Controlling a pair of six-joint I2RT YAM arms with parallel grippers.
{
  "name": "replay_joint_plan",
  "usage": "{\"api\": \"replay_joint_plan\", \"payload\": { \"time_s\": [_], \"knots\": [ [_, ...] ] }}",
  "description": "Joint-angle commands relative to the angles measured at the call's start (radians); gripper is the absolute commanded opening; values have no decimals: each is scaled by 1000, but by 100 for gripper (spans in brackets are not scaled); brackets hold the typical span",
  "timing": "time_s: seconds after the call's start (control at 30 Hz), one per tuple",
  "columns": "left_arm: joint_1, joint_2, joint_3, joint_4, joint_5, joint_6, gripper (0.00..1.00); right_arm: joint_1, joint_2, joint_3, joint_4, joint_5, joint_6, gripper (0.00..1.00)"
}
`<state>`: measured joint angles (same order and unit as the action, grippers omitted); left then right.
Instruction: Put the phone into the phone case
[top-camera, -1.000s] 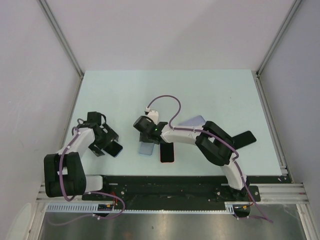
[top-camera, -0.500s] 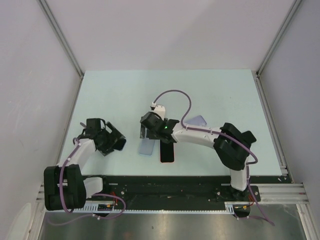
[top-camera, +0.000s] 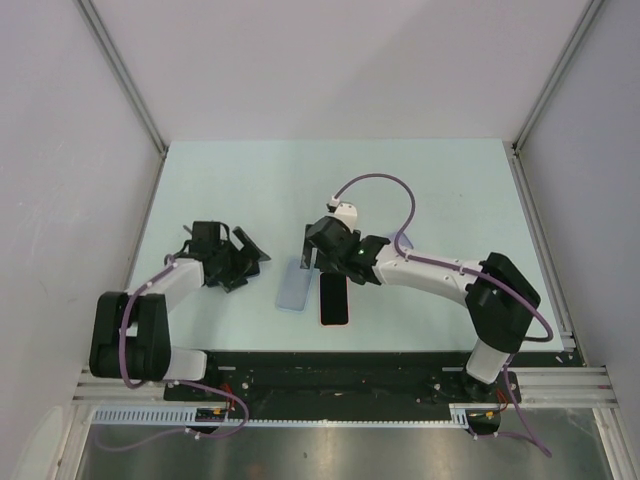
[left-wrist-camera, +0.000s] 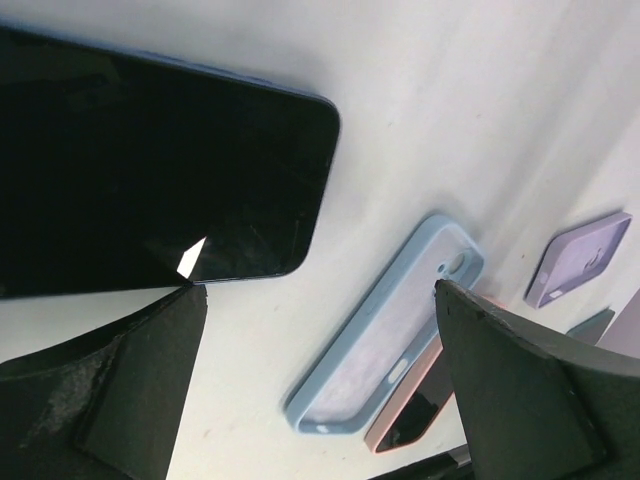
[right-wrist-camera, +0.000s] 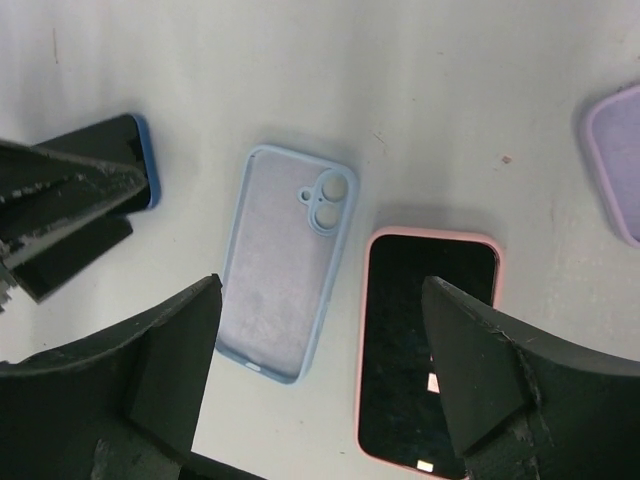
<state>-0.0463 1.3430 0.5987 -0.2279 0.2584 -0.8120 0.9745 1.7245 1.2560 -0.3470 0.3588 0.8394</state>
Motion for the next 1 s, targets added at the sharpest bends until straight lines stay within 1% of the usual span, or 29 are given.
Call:
{"api": "replay_joint_plan", "payload": {
  "time_s": [0.0, 0.2, 0.3, 0.37, 0.4, 0.43, 0.47, 0.5, 0.53, 0.6, 0.63, 0.67, 0.7, 0.77, 0.8, 0.87, 0.9, 0.97],
  "knots": [
    [-26, 92, 123, 59, 18, 28, 100, -13, -63, -23, 11, 29, -14, 85],
    [-27, 179, 280, 0, 35, 100, 100, -25, -85, -40, 14, 29, -25, 84],
    [-15, 206, 367, -63, 32, 172, 100, -25, -95, -41, 14, 26, -26, 84],
    [6, 228, 418, -132, 9, 207, 100, -23, -105, -41, 19, 23, -29, 84],
    [16, 260, 479, -163, -23, 243, 99, -23, -109, -44, 22, 22, -31, 84],
    [38, 283, 510, -232, -37, 257, 97, -23, -112, -44, 25, 20, -34, 84],
    [43, 326, 536, -258, -45, 272, 94, -23, -117, -44, 26, 14, -36, 83],
    [89, 347, 580, -278, -51, 302, 88, -23, -124, -44, 29, 12, -39, 83],
    [104, 370, 601, -327, -83, 309, 85, -22, -129, -46, 28, 11, -39, 83],
    [150, 415, 618, -346, -93, 338, 80, -22, -141, -47, 29, 6, -45, 83],
    [164, 427, 618, -346, -106, 344, 75, -22, -147, -52, 29, 5, -43, 83],
    [178, 444, 618, -356, -111, 344, 68, -22, -152, -55, 32, 5, -45, 83],
    [192, 452, 618, -358, -110, 344, 53, -20, -157, -56, 36, 5, -46, 83],
    [218, 459, 616, -361, -111, 346, 42, -22, -167, -61, 49, -1, -48, 83],
    [224, 462, 618, -369, -122, 344, 31, -23, -169, -61, 52, -4, -49, 83],
    [224, 484, 625, -389, -171, 344, 21, -20, -174, -61, 57, -15, -49, 83],
    [223, 496, 641, -404, -183, 346, 11, -20, -175, -61, 59, -17, -49, 83],
    [223, 530, 648, -442, -192, 349, 1, -20, -178, -63, 62, -20, -48, 83]
  ]
}}
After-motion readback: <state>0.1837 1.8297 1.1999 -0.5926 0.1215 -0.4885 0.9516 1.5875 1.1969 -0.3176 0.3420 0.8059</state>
